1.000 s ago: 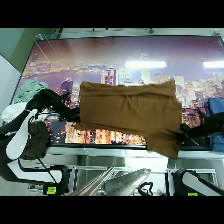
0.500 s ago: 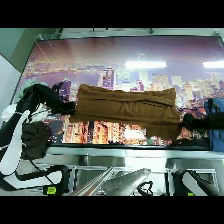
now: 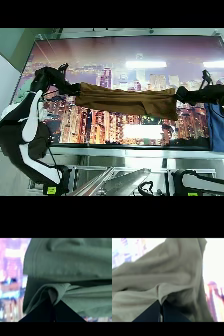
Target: Fold the shirts.
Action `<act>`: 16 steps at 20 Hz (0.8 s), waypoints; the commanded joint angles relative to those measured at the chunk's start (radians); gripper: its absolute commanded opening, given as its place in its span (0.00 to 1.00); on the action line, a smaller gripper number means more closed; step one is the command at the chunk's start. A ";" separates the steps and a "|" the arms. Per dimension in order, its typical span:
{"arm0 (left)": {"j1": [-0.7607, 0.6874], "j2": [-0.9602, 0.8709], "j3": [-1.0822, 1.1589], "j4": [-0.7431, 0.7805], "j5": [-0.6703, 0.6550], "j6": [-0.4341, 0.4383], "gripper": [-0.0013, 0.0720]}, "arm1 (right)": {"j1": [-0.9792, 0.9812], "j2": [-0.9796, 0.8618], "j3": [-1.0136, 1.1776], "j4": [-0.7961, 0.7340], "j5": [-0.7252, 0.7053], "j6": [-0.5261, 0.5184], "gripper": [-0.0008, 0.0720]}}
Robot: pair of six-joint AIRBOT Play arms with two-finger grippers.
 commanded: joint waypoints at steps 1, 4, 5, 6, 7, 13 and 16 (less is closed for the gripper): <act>-0.027 -0.152 0.147 -0.003 -0.036 0.009 0.04 | 0.050 -0.105 0.042 0.011 0.095 -0.006 0.04; -0.033 -0.245 0.262 -0.003 0.025 0.009 0.04 | 0.053 -0.127 0.043 0.010 0.105 -0.016 0.04; -0.033 -0.260 0.288 -0.004 0.048 0.009 0.04 | 0.053 -0.127 0.045 0.010 0.109 -0.038 0.04; -0.033 -0.266 0.305 -0.005 0.063 0.009 0.04 | 0.051 -0.127 0.048 0.010 0.107 -0.051 0.06; -0.033 -0.265 0.315 -0.005 0.072 0.009 0.04 | 0.047 -0.127 0.053 0.008 0.101 -0.050 0.25; -0.033 -0.266 0.448 -0.006 0.265 -0.009 0.97 | -0.083 -0.126 0.147 -0.060 -0.138 -0.035 0.98; -0.032 -0.245 0.526 -0.006 0.360 -0.009 0.97 | -0.138 -0.165 0.146 -0.053 -0.195 -0.068 0.98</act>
